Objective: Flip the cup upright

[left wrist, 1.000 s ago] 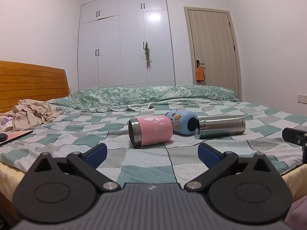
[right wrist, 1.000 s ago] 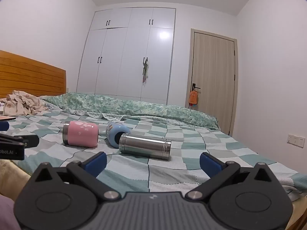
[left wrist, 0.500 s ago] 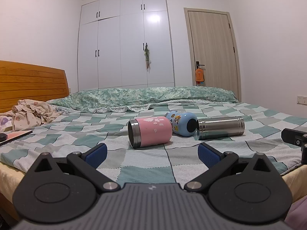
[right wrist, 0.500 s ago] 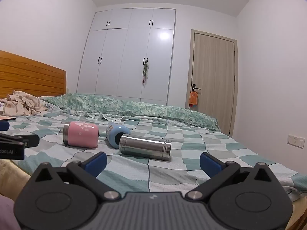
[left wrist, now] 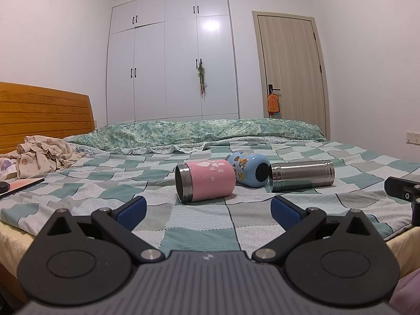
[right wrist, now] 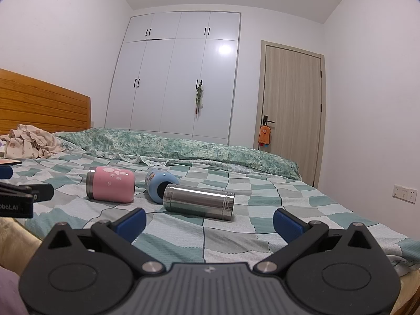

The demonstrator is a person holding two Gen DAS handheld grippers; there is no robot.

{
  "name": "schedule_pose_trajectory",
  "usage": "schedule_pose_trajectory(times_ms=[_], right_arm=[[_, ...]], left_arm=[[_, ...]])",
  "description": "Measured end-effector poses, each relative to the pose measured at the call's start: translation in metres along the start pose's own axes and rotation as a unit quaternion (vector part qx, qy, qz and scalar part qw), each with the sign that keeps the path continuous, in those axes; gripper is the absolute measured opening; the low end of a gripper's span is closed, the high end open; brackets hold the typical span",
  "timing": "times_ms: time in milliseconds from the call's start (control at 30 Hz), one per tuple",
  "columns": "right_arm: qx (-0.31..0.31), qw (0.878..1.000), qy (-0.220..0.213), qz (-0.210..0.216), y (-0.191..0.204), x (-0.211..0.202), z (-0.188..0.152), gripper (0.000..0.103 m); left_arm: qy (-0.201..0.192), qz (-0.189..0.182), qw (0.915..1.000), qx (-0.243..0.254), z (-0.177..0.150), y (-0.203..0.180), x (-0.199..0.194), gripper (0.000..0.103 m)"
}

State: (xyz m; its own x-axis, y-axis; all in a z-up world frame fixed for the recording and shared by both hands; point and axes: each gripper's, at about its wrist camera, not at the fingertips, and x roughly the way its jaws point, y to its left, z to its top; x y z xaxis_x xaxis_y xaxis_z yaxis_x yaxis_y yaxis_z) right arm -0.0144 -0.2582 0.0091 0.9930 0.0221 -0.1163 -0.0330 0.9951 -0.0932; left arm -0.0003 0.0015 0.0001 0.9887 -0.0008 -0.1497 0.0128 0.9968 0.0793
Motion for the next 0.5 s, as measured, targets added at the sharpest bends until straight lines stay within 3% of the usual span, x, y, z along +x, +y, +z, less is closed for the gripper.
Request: schedule_pose_trajectory(times_ms=[500], right_arm=[[0.000, 1.000, -0.001, 0.000, 0.0001, -0.0005, -0.0001, 0.103]], left_arm=[[-0.001, 0.000, 1.0000, -0.001, 0.0000, 0.0005, -0.0001, 0.103]])
